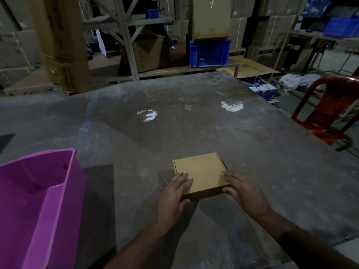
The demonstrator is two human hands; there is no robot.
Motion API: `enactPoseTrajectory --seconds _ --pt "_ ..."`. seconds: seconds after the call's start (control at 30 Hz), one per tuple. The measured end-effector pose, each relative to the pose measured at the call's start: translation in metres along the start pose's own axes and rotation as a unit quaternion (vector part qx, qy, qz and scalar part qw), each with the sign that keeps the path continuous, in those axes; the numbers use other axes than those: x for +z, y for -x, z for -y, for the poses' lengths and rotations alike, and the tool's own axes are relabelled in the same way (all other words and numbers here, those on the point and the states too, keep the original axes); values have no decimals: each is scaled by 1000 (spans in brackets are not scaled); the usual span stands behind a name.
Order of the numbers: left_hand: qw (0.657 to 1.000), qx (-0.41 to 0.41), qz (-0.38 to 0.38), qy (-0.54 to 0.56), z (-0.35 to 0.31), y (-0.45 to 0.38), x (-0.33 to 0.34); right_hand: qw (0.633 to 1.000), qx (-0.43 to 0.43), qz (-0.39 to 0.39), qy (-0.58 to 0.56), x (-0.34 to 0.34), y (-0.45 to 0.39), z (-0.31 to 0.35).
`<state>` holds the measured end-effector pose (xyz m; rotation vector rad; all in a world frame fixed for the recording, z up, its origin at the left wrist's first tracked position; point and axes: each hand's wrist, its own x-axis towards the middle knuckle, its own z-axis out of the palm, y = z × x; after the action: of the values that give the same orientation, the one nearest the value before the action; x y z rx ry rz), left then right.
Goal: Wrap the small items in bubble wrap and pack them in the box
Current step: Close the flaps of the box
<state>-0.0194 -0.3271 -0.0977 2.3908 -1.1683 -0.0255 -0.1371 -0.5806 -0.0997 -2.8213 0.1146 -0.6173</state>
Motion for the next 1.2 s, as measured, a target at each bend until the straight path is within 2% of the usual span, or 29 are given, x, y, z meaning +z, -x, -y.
enactPoseTrajectory --seconds 0.13,0.2,0.27,0.33,0.4,0.5,0.57,0.67,0.77,0.83,0.97,1.2 --pt "1000 3 -3 8 6 -4 2 999 14 43 -15 -15 -10 1" --pt "999 -30 -20 18 11 -7 -1 996 31 67 -47 -22 -25 -1" --pt "988 -137 -66 26 15 -11 -6 992 62 53 -100 -23 -40 0" --pt "957 -264 -121 25 17 -16 -12 986 100 27 -131 -18 -55 1" --pt "936 -314 -155 42 12 -17 -12 978 146 43 -146 -10 -69 0" --pt "930 -307 -152 133 -9 -13 -1 938 227 124 -229 3 -80 -4" --pt "914 -303 -135 235 -31 -8 8 926 237 151 -253 9 -79 -5" --pt "886 -319 -133 309 -50 -8 19 928 234 143 -251 8 -70 -4" --pt "873 -322 -135 341 -53 -13 13 938 221 146 -225 8 -54 0" --pt "869 -317 -108 365 -51 -14 3 943 204 149 -215 10 -41 8" --pt "900 -292 -37 323 -46 -7 -2 944 202 129 -228 6 -27 18" --pt "916 -292 -68 266 -42 4 3 947 209 104 -220 12 -17 33"
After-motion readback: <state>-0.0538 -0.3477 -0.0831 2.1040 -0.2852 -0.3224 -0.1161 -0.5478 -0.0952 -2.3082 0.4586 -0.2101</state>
